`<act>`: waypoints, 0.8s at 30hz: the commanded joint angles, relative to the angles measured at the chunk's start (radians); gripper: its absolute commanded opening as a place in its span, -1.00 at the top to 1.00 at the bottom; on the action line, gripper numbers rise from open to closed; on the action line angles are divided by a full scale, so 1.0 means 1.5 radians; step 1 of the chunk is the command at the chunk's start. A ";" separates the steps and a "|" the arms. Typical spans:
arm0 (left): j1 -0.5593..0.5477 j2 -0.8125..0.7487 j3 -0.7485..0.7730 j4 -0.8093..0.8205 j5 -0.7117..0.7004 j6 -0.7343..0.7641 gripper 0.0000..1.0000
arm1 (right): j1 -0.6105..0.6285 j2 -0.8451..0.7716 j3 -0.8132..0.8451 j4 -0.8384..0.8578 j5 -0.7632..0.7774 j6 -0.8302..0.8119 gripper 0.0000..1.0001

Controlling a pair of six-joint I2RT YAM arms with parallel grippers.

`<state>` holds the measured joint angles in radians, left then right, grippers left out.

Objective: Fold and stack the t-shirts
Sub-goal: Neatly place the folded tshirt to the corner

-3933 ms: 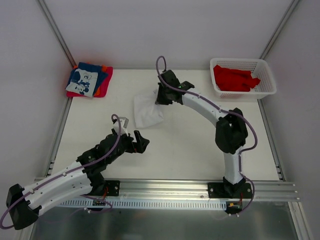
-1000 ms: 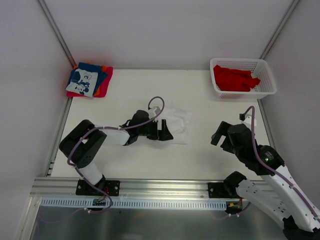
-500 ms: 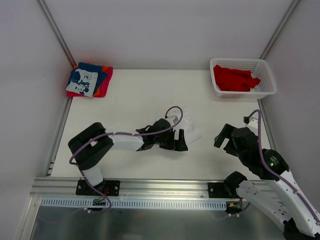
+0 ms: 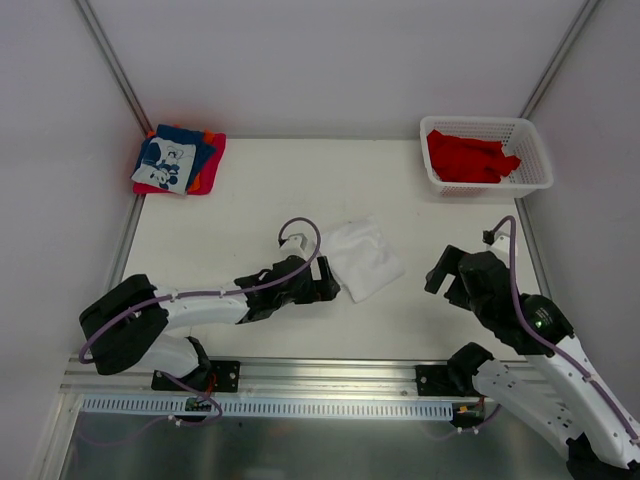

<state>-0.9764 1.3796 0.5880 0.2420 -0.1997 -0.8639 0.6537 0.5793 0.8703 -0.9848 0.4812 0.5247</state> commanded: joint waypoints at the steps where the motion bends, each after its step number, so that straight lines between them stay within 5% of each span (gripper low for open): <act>1: -0.009 -0.016 -0.044 0.026 -0.110 -0.097 -0.98 | 0.006 0.007 0.010 0.007 -0.009 0.008 -0.99; 13: -0.011 0.070 -0.112 0.240 -0.153 -0.229 -0.98 | 0.012 0.001 0.007 0.004 -0.006 0.009 -0.99; 24: -0.017 0.230 -0.009 0.325 -0.143 -0.299 -0.98 | 0.013 0.005 0.008 0.000 0.005 0.005 -0.99</act>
<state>-0.9852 1.6661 0.5343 0.7448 -0.4030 -1.2716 0.6659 0.5827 0.8703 -0.9817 0.4759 0.5304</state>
